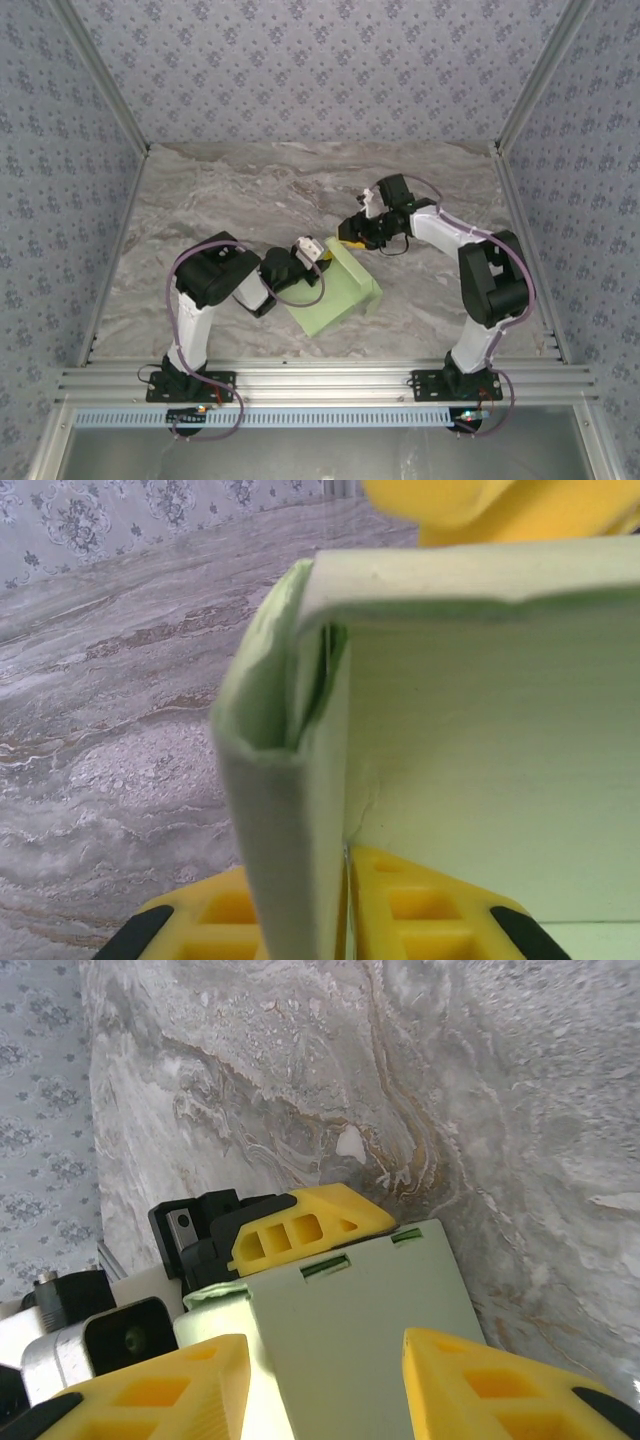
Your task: Fold the paper box
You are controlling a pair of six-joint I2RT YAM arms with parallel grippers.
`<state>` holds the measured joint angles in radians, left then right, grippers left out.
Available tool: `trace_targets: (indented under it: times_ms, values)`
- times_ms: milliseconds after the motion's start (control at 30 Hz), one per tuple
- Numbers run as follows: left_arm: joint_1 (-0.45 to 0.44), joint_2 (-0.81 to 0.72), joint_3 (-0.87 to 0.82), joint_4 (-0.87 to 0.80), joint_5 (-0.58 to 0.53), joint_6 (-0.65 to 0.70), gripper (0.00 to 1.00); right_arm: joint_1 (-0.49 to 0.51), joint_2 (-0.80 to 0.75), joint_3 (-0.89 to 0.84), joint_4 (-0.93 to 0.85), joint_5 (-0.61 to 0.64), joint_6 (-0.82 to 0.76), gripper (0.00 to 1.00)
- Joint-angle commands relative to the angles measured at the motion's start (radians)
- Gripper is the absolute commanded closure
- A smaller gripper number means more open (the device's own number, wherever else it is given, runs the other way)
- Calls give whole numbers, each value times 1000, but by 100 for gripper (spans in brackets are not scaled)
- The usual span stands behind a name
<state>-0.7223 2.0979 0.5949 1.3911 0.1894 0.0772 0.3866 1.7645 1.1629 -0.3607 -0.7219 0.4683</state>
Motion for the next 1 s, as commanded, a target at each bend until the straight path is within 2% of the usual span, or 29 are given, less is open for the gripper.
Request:
trace_targets:
  times_ms: [0,100,267,433,533,767,967]
  values:
    - [-5,10,12,17,-21,-7,81,38,44,21,-41,15,18,57]
    - [-5,9,9,17,-23,-2,80,57,59,59,-71,76,5,61]
    - [-3,-28,-27,17,-51,11,75,80,50,64,-120,203,-21,61]
    - [1,-97,-79,18,-77,31,67,89,39,41,-111,245,-19,63]
    - [10,-133,-90,16,-77,22,65,96,37,38,-110,254,-18,63]
    - [18,-91,-40,17,-65,-44,68,115,16,-17,-78,266,13,64]
    - [-39,-45,-29,17,-197,15,72,134,-41,-104,-12,282,92,66]
